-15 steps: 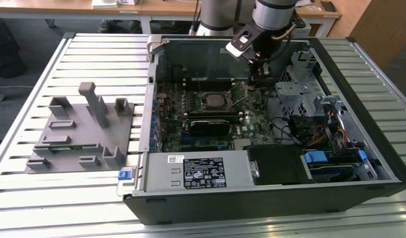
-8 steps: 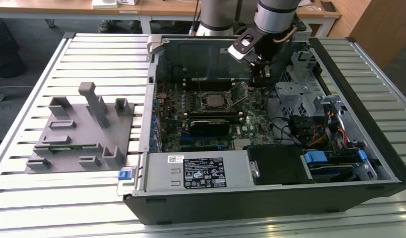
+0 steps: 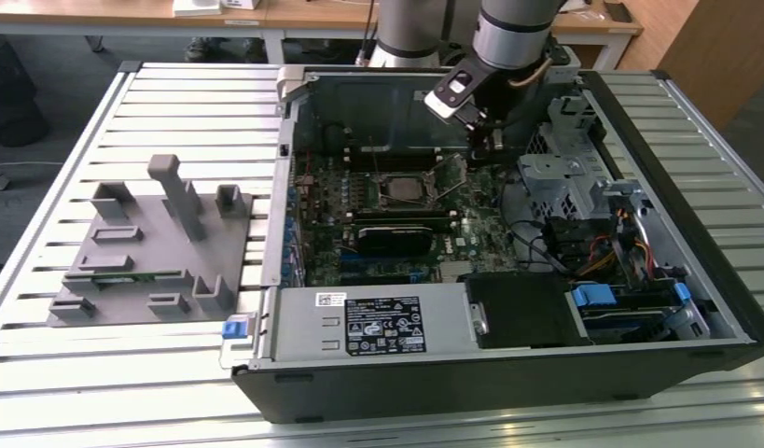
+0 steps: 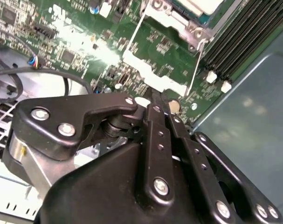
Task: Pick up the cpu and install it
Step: 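Close the cpu cover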
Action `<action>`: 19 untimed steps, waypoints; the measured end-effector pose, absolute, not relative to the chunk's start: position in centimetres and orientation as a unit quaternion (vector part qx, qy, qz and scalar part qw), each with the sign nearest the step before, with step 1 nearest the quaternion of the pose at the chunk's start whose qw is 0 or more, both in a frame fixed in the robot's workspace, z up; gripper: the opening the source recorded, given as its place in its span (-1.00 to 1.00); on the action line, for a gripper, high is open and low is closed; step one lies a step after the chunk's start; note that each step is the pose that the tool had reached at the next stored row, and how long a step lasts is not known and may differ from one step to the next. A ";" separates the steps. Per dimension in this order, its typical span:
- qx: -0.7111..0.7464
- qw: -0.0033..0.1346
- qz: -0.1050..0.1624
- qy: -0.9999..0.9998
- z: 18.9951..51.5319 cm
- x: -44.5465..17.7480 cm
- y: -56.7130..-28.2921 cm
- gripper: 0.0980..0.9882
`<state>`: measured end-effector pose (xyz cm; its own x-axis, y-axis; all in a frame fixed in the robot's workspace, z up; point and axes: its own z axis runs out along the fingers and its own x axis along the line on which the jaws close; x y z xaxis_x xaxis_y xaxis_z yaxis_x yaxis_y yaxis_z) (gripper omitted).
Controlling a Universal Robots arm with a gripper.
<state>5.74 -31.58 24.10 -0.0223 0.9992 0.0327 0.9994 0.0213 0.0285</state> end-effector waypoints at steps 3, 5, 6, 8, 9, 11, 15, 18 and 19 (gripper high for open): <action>-0.699 0.002 -0.022 -0.715 24.1 5.1 -31.6 -0.98; -0.699 0.002 -0.022 -0.715 24.1 4.8 -31.6 -0.98; -0.699 0.002 -0.022 -0.715 24.1 4.5 -31.6 -0.98; -0.699 0.002 -0.022 -0.715 24.1 4.1 -31.6 -0.98; -0.699 0.002 -0.022 -0.715 24.1 3.9 -31.6 -0.98; -0.699 0.002 -0.022 -0.715 24.1 3.6 -31.6 -0.98; -0.699 0.002 -0.022 -0.715 24.1 3.2 -31.6 -0.98; -0.699 0.002 -0.022 -0.715 24.1 3.0 -31.6 -0.98; -0.699 0.002 -0.022 -0.715 24.1 3.0 -31.6 -0.98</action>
<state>3.01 -31.58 24.10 -0.0222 0.9992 0.0341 0.9994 0.0212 0.0286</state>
